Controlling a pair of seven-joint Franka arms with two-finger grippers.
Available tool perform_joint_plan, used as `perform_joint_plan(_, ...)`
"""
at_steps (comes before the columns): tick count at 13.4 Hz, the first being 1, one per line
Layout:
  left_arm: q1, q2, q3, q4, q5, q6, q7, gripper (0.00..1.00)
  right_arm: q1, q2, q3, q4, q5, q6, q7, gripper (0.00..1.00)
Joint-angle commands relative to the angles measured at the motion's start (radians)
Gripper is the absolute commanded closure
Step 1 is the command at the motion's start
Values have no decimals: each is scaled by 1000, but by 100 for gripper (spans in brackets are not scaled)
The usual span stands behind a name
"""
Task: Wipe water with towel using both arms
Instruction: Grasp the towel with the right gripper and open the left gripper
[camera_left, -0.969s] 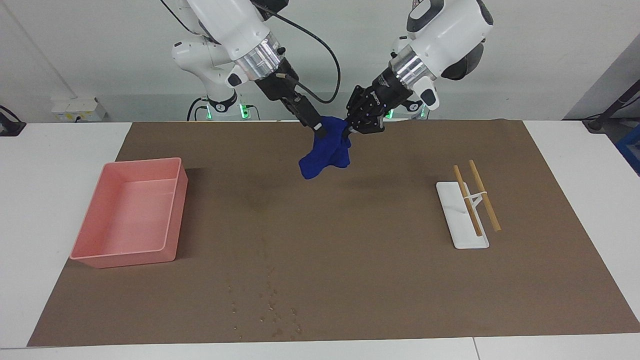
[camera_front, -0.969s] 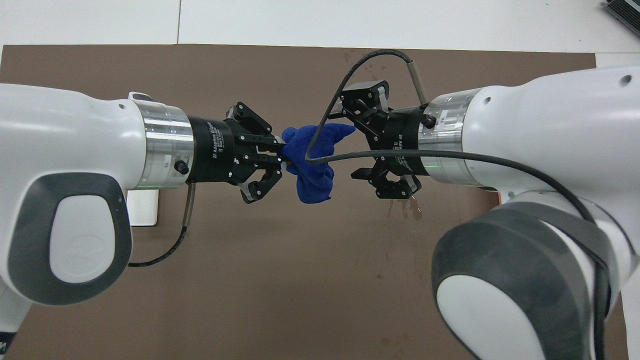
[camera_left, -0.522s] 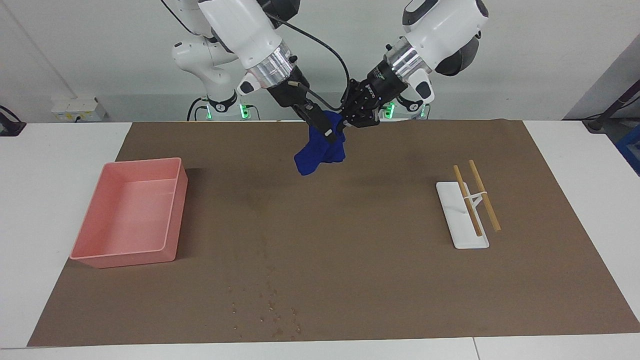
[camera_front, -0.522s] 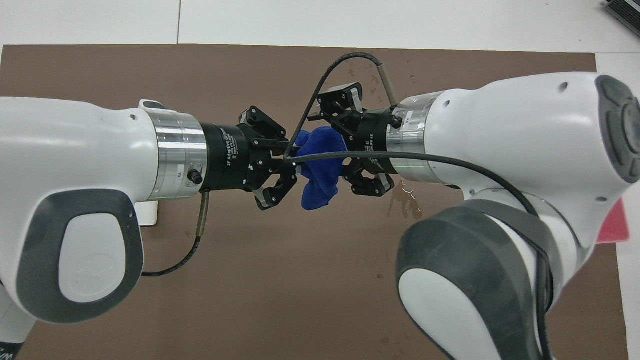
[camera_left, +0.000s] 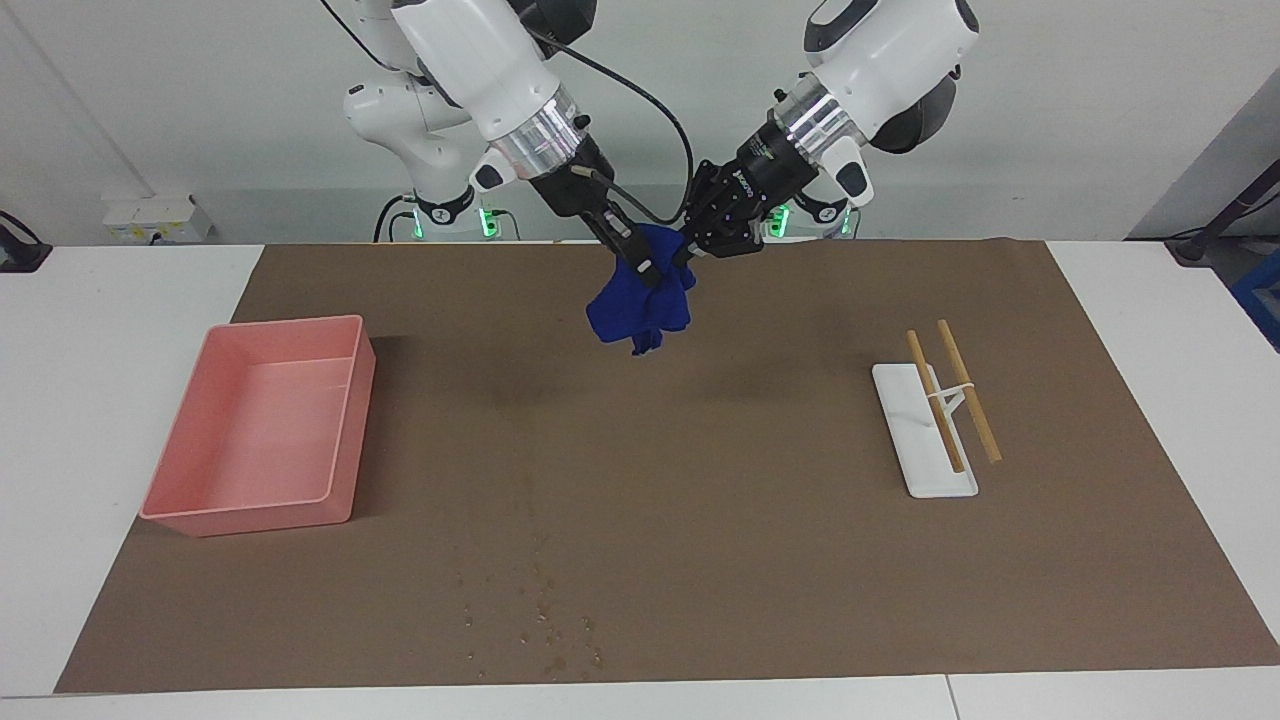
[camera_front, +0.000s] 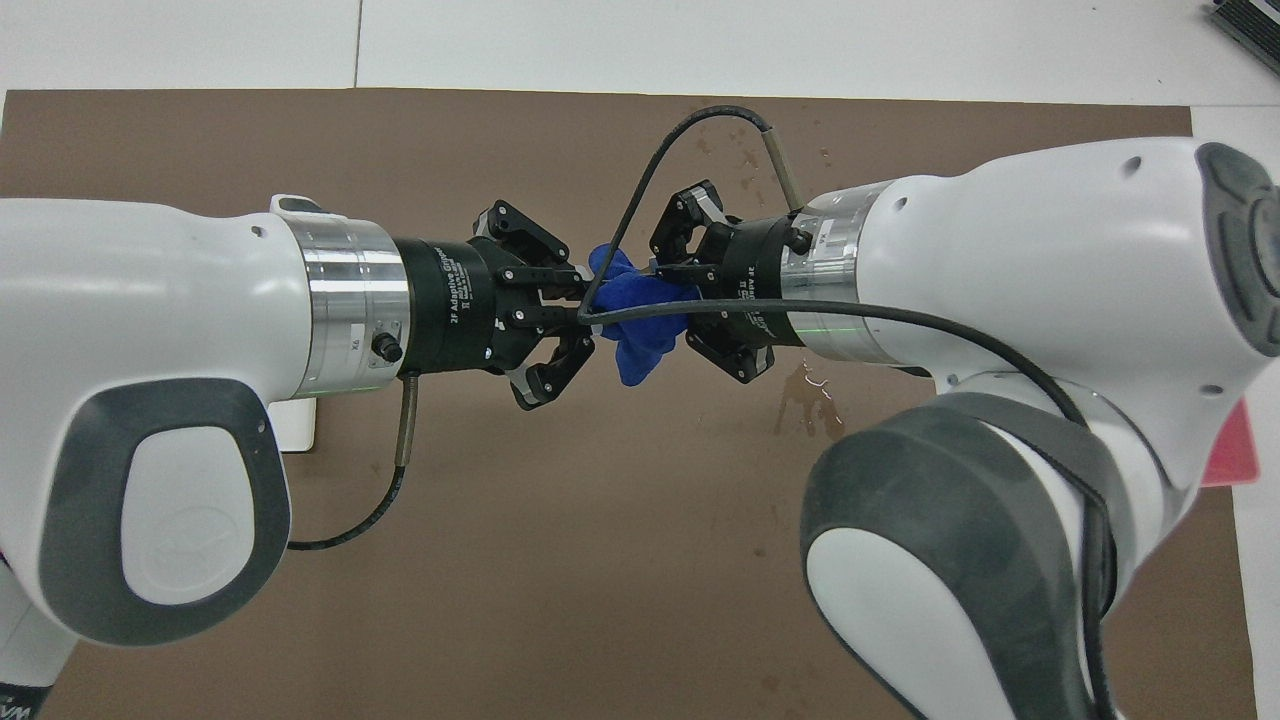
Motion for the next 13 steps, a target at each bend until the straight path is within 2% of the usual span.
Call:
perform_joint_plan(1, -15, -28, 12, -19, -18, 42, -3, 29, -6, -6, 3, 1, -16, -30, 8, 100)
perform_joint_plan(2, -15, -28, 13, -18, -12, 40, 4, 0, -6, -6, 3, 1, -35, -24, 4, 100)
perform_joint_plan(4, -6, -26, 15, -12, 3, 39, 5, 0, -6, -7, 4, 3, -116, -26, -33, 100)
perform_joint_plan(7, -7, -26, 12, -16, 286, 22, 152, 0, -32, -18, -2, -35, -161, -14, -209, 100)
perform_joint_plan(8, 0, -29, 15, -21, 317, 5, 225, 0, -53, -24, -2, -69, -183, -9, -337, 100)
perform_joint_plan(11, 83, -29, 27, -5, 335, -123, 554, 0, -146, -35, 0, -186, -197, 113, -710, 100)
perform_joint_plan(13, 123, -31, 27, -2, 425, -171, 815, 0, -187, -6, 0, -224, -197, 166, -905, 100)
